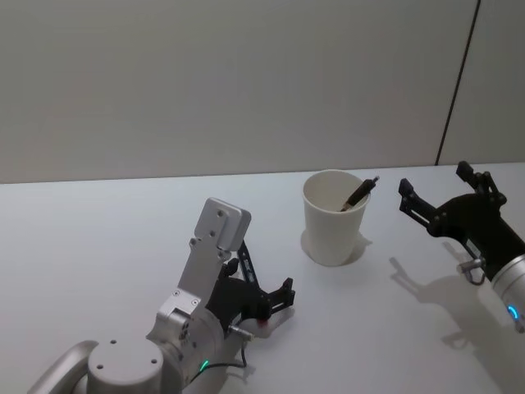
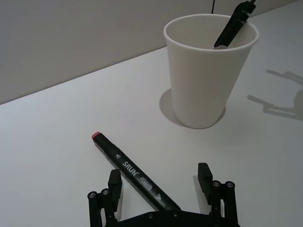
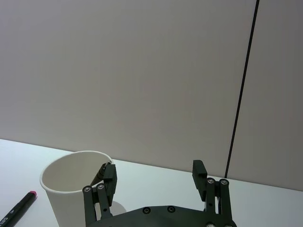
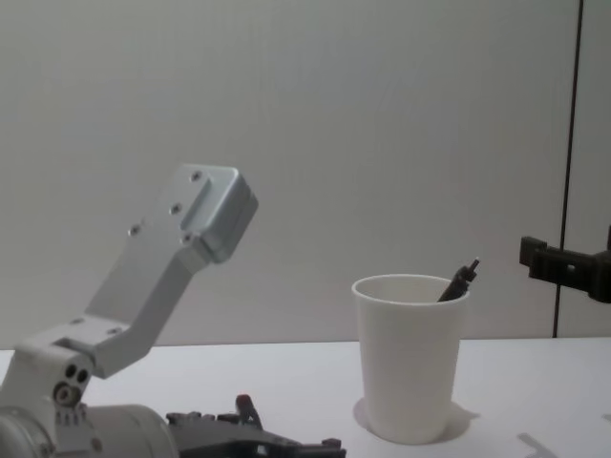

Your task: Place the pen into the pen holder.

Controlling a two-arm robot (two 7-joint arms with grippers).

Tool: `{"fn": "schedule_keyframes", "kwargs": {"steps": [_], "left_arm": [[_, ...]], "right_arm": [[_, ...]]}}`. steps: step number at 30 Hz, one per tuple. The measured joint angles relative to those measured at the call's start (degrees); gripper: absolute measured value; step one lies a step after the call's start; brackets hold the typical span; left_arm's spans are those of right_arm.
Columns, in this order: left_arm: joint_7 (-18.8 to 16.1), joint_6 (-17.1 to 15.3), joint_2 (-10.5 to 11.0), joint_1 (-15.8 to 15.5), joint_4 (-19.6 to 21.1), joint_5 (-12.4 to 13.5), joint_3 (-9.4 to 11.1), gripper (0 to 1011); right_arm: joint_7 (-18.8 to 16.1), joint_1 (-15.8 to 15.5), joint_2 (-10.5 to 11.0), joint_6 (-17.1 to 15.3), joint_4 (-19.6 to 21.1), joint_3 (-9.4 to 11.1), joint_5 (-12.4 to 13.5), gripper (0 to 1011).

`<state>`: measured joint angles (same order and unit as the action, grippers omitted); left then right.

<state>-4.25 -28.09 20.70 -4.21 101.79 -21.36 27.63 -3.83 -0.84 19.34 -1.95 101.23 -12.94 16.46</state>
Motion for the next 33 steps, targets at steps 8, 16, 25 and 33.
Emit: {"fn": "schedule_keyframes", "kwargs": {"steps": [8,16,25,33], "left_arm": [[-1.36,-1.66,-0.73,0.00,-0.44,-0.37,-0.18,1001],[-2.32,-3.14,-1.31,-0.11,-0.73,-0.68,-0.48,1001],[-2.98,-3.97,-1.71,-0.19,-0.90,-0.80,-0.72,962],[-3.39,-4.36,-1.87,-0.25,-0.99,-0.85,-0.88,755]], "right_arm": [[0.00,0.00,0.00,0.00,0.00,0.00,0.00,1001],[0.00,0.00,0.00,0.00,0.00,0.00,0.00,1001],[0.00,0.00,0.00,0.00,0.00,0.00,0.00,1001],[0.00,0.00,0.00,0.00,0.00,0.00,0.00,1001]]}}
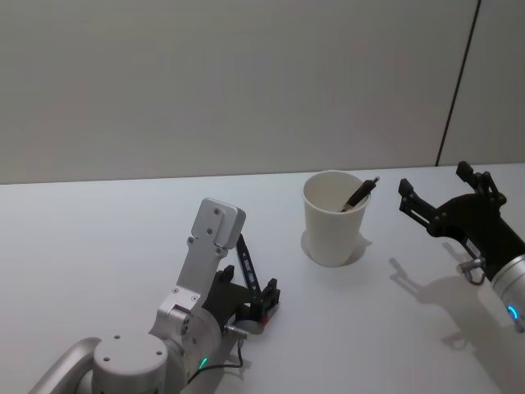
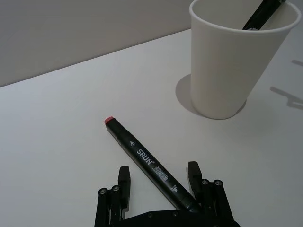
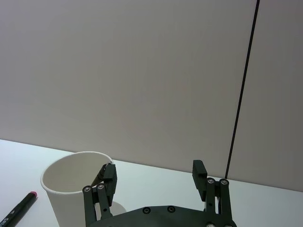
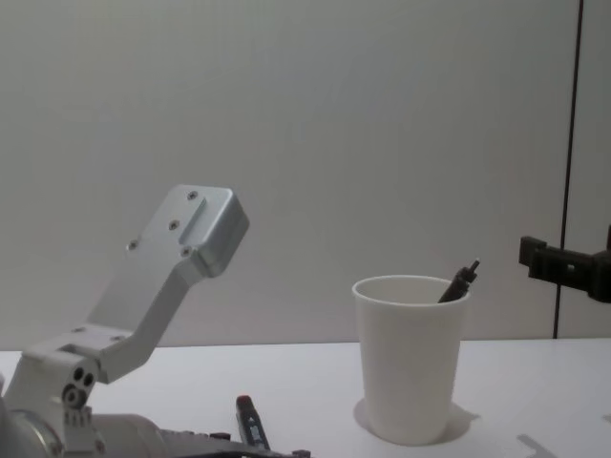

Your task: Place the pen into the pen holder.

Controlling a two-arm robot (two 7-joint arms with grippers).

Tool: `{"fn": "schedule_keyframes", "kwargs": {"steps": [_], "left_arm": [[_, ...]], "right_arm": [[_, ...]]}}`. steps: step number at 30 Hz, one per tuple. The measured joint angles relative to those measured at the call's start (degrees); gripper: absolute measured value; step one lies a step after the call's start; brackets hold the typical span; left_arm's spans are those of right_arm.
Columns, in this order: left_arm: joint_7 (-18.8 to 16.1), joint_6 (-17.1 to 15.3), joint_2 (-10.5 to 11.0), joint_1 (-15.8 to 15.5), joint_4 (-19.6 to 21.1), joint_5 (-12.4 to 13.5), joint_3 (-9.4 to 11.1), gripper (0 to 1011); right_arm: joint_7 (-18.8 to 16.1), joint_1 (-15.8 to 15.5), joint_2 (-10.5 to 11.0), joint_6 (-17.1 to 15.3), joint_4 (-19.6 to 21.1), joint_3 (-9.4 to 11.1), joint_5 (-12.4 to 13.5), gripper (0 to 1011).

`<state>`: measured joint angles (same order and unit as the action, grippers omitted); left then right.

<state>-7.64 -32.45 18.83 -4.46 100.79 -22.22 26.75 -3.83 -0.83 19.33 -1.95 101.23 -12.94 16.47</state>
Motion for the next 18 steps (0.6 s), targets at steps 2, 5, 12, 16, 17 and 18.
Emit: {"fn": "schedule_keyframes", "kwargs": {"steps": [2,5,12,16,17,18], "left_arm": [[-0.02,-0.05,-0.02,0.00,-0.01,-0.01,-0.01,738],[-0.05,-0.14,-0.05,0.00,-0.02,-0.04,-0.02,715],[-0.09,-0.29,-0.09,0.00,-0.01,-0.08,-0.02,671],[-0.08,-0.31,-0.11,0.01,-0.01,-0.07,-0.02,650],[-0.07,-0.32,-0.10,0.01,0.00,-0.01,-0.03,636],[-0.06,-0.32,-0.10,0.02,0.01,0.03,-0.04,631]], "right_arm": [[0.00,-0.01,0.00,0.00,0.00,0.00,0.00,1001],[0.00,0.00,0.00,0.00,0.00,0.00,0.00,1001],[0.00,0.00,0.00,0.00,0.00,0.00,0.00,1001],[0.00,-0.01,0.00,0.00,0.00,0.00,0.00,1001],[0.00,0.00,0.00,0.00,0.00,0.00,0.00,1001],[0.00,0.00,0.00,0.00,0.00,0.00,0.00,1001]]}}
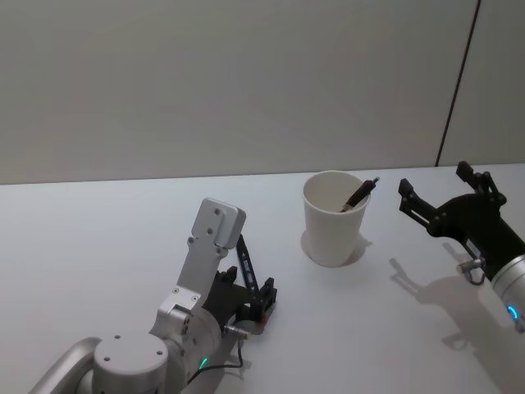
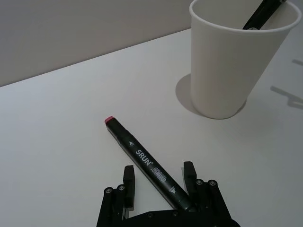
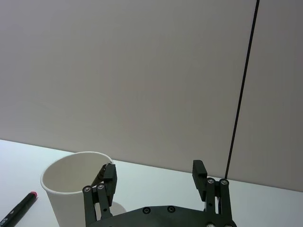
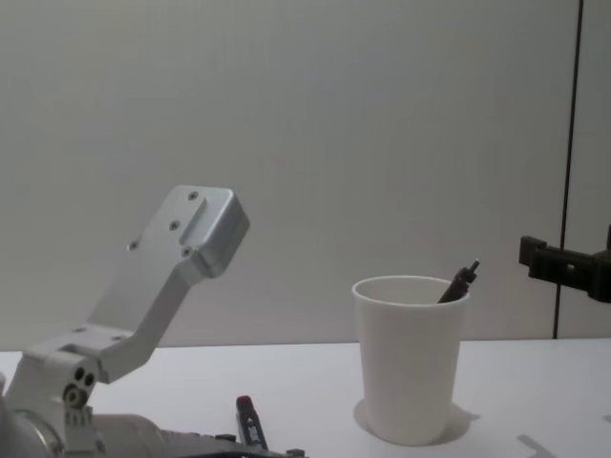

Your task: Place the pen into the pen holder.

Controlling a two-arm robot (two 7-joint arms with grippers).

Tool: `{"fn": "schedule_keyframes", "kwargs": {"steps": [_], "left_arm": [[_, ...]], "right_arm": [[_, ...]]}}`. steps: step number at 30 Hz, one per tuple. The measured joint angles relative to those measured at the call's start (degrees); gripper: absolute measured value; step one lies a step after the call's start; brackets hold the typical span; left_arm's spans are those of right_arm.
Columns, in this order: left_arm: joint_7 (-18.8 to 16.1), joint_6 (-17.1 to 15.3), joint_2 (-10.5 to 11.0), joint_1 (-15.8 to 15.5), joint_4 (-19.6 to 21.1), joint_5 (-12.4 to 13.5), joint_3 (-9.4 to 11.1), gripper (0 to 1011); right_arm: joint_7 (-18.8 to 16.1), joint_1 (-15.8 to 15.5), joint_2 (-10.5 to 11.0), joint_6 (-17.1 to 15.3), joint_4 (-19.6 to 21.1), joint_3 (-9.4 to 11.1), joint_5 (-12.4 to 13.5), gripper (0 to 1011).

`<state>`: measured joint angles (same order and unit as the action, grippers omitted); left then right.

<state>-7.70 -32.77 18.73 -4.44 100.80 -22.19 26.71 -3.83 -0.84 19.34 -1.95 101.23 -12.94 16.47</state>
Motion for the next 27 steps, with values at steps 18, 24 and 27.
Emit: {"fn": "schedule_keyframes", "kwargs": {"steps": [18,24,27], "left_arm": [[0.17,0.01,0.34,0.24,0.44,0.52,-0.41,516],[0.11,0.01,0.38,0.28,0.52,0.64,-0.50,338],[0.08,-0.01,0.39,0.29,0.54,0.69,-0.54,236]], "right_arm": [[0.00,0.00,0.00,0.00,0.00,0.00,0.00,1001],[0.00,0.00,0.00,0.00,0.00,0.00,0.00,1001],[0.00,0.00,0.00,0.00,0.00,0.00,0.00,1001]]}}
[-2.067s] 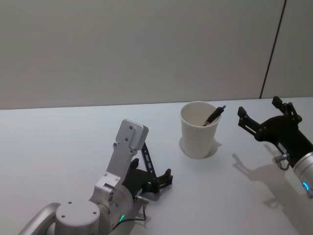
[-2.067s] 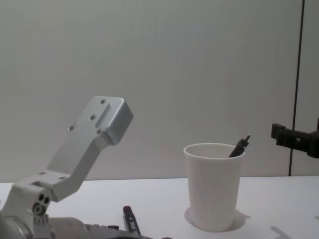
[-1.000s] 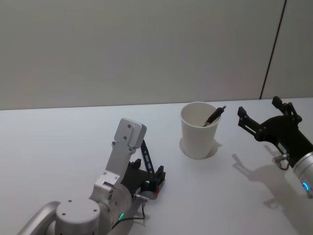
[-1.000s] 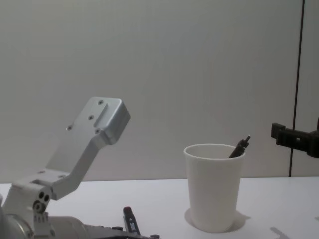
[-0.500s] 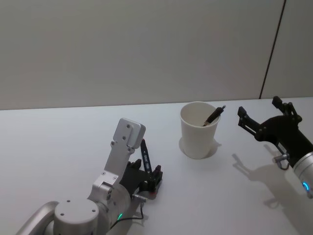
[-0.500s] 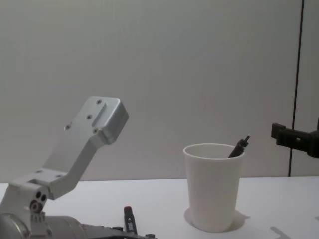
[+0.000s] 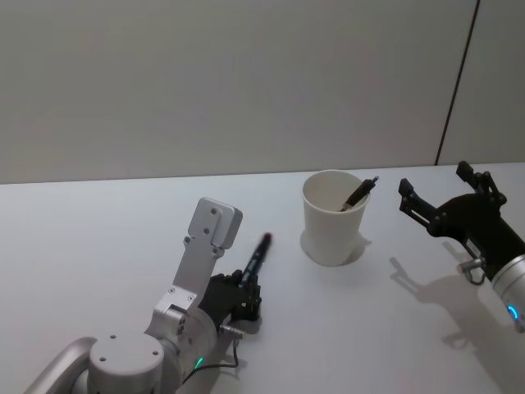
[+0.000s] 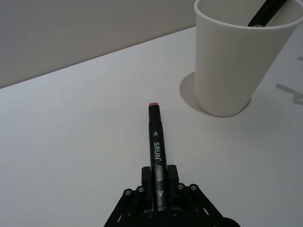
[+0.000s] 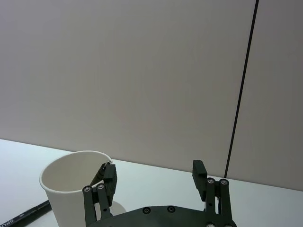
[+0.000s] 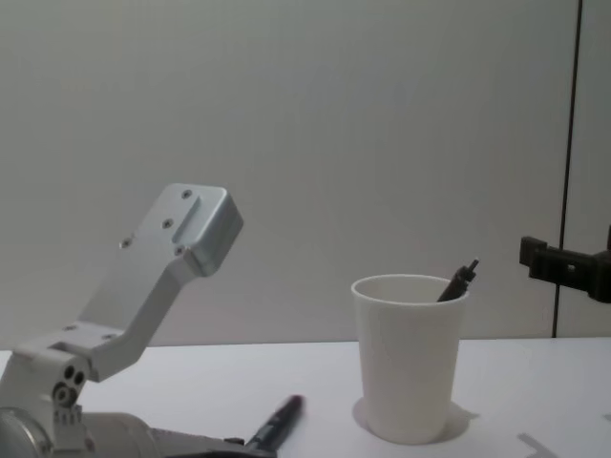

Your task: Place the pen into the pen holder.

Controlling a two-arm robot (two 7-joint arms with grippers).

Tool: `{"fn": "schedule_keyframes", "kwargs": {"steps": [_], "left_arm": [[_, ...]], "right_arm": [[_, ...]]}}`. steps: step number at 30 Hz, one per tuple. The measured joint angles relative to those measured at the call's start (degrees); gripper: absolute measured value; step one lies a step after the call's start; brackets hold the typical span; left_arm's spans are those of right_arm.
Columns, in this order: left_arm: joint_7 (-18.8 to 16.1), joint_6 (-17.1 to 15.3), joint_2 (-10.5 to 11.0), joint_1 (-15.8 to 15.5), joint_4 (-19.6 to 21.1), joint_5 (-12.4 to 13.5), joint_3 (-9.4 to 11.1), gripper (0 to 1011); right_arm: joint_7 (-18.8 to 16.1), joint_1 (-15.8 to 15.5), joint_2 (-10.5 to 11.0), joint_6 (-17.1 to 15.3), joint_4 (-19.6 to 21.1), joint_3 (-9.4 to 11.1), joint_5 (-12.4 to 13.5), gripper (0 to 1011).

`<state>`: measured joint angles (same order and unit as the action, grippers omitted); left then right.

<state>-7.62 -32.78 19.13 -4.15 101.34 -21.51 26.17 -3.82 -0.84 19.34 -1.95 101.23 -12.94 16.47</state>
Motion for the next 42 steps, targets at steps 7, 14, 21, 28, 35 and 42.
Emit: {"fn": "schedule_keyframes", "kwargs": {"steps": [7,14,21,28,35,42], "left_arm": [[-0.06,0.01,0.04,0.00,0.08,0.06,-0.04,176],[-0.07,0.13,0.03,0.00,0.12,0.16,-0.11,176],[-0.06,1.57,0.12,0.18,0.12,0.97,-0.23,176],[-0.05,4.73,0.66,0.56,0.47,2.89,-0.49,176],[-0.15,8.62,1.76,1.21,1.42,5.04,-1.11,176],[-0.38,13.10,3.17,1.89,2.65,7.02,-1.98,176]], "right_arm": [[0.00,0.00,0.00,0.00,0.00,0.00,0.00,1001],[0.00,0.00,0.00,0.00,0.00,0.00,0.00,1002],[0.00,0.00,0.00,0.00,0.00,0.00,0.00,1001],[0.00,0.00,0.00,0.00,0.00,0.00,0.00,1001],[0.00,0.00,0.00,0.00,0.00,0.00,0.00,1001],[0.00,0.00,0.00,0.00,0.00,0.00,0.00,1001]]}}
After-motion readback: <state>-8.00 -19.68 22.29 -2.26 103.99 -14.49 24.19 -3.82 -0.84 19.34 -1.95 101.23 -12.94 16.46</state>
